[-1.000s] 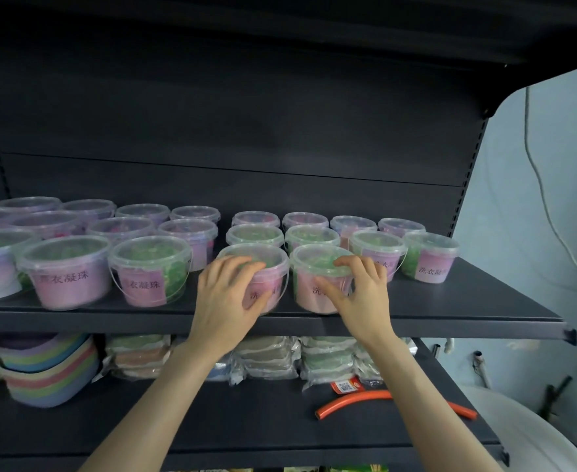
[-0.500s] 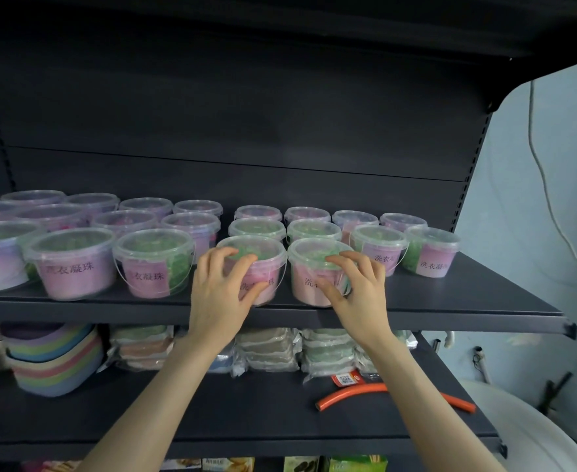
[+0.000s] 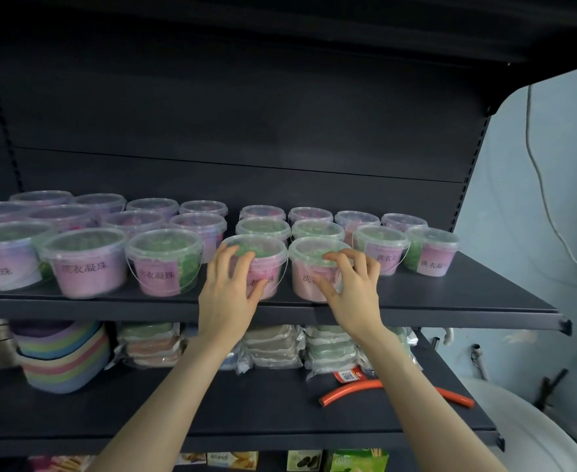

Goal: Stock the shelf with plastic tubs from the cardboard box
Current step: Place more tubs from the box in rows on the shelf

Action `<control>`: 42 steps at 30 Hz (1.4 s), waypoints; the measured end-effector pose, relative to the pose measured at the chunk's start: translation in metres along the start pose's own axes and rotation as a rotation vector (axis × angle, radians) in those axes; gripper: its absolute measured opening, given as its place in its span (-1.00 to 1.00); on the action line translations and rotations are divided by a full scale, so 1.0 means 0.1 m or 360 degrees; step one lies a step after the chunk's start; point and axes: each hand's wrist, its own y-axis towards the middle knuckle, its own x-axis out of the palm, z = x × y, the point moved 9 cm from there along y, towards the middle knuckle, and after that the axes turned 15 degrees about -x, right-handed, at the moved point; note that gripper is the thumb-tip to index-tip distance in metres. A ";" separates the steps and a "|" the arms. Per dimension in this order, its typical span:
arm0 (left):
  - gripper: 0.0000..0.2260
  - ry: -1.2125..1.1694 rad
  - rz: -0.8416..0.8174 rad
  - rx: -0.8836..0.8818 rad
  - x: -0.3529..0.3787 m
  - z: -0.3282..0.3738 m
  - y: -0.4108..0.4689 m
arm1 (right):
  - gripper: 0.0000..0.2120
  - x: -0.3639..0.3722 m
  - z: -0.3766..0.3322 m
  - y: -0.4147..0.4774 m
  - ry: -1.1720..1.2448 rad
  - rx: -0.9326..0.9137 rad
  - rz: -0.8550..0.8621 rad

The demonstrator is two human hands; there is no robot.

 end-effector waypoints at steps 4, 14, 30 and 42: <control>-0.54 0.0042 -0.0135 0.0011 0.04 -0.05 0.02 | -0.54 0.04 -0.05 -0.06 0.0005 0.0079 -0.0072; -0.84 -0.0317 -0.0288 0.0099 -0.51 -0.03 -0.17 | -0.76 -0.13 -0.53 -0.33 -0.0019 0.0010 -0.0015; -0.92 -0.0081 -0.0903 -0.0556 0.14 -2.07 -2.31 | -0.75 1.87 -1.00 -2.44 0.0404 0.0369 -0.0760; -0.95 -0.0228 -0.1843 -0.1095 1.73 -3.88 -4.16 | -0.83 3.76 -0.78 -4.73 0.0249 0.1113 -0.1230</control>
